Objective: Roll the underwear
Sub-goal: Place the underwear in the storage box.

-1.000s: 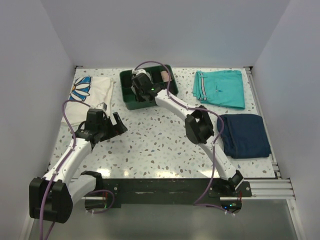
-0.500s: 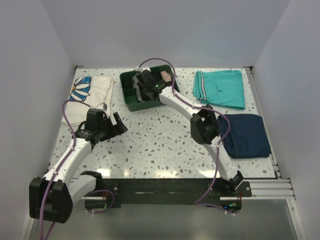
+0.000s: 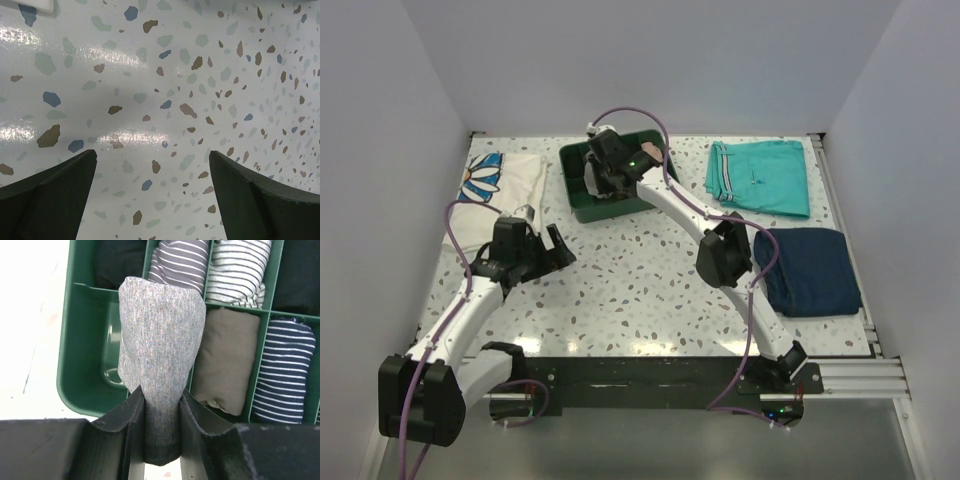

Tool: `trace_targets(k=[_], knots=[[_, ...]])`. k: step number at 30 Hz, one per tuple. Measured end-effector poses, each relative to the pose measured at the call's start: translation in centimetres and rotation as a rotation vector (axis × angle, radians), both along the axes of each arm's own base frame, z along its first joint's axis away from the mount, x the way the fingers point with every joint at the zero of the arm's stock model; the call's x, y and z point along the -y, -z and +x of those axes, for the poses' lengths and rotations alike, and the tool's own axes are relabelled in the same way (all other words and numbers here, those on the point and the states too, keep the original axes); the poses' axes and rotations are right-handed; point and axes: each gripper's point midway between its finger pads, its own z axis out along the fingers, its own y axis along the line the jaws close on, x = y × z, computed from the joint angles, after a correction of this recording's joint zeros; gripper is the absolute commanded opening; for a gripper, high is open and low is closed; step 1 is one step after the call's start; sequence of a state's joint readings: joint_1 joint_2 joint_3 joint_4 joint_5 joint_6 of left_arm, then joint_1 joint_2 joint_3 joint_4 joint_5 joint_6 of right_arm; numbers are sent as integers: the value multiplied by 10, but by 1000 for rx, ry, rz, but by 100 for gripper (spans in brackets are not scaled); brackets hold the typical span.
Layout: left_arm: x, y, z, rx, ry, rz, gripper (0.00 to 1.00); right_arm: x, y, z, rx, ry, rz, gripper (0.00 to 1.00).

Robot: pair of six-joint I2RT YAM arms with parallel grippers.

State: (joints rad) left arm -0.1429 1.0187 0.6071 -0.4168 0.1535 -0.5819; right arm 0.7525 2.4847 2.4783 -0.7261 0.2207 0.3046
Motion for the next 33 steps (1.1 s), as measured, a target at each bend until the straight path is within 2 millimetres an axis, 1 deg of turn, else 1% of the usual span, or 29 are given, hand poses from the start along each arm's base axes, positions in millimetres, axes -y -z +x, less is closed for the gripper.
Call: trace_targets(k=[4, 8, 15, 20, 24, 26, 28, 33], knots=[[0, -1, 1, 5, 0, -1, 100, 5, 7, 1, -3, 28, -21, 1], [0, -1, 1, 4, 1, -1, 100, 15, 23, 0, -21, 63, -60, 1], [0, -1, 1, 5, 1, -1, 100, 21, 19, 4, 3, 94, -79, 1], [1, 0, 1, 4, 3, -3, 100, 18, 15, 3, 6, 82, -77, 2], [2, -1, 1, 4, 5, -7, 100, 12, 15, 3, 10, 71, -70, 2], [2, 0, 1, 3, 7, -7, 100, 6, 20, 1, 6, 59, -67, 2], [2, 0, 1, 3, 7, -8, 100, 1, 29, -2, -11, 44, -71, 2], [2, 0, 1, 3, 8, -9, 100, -4, 46, -7, -32, 31, -89, 2]])
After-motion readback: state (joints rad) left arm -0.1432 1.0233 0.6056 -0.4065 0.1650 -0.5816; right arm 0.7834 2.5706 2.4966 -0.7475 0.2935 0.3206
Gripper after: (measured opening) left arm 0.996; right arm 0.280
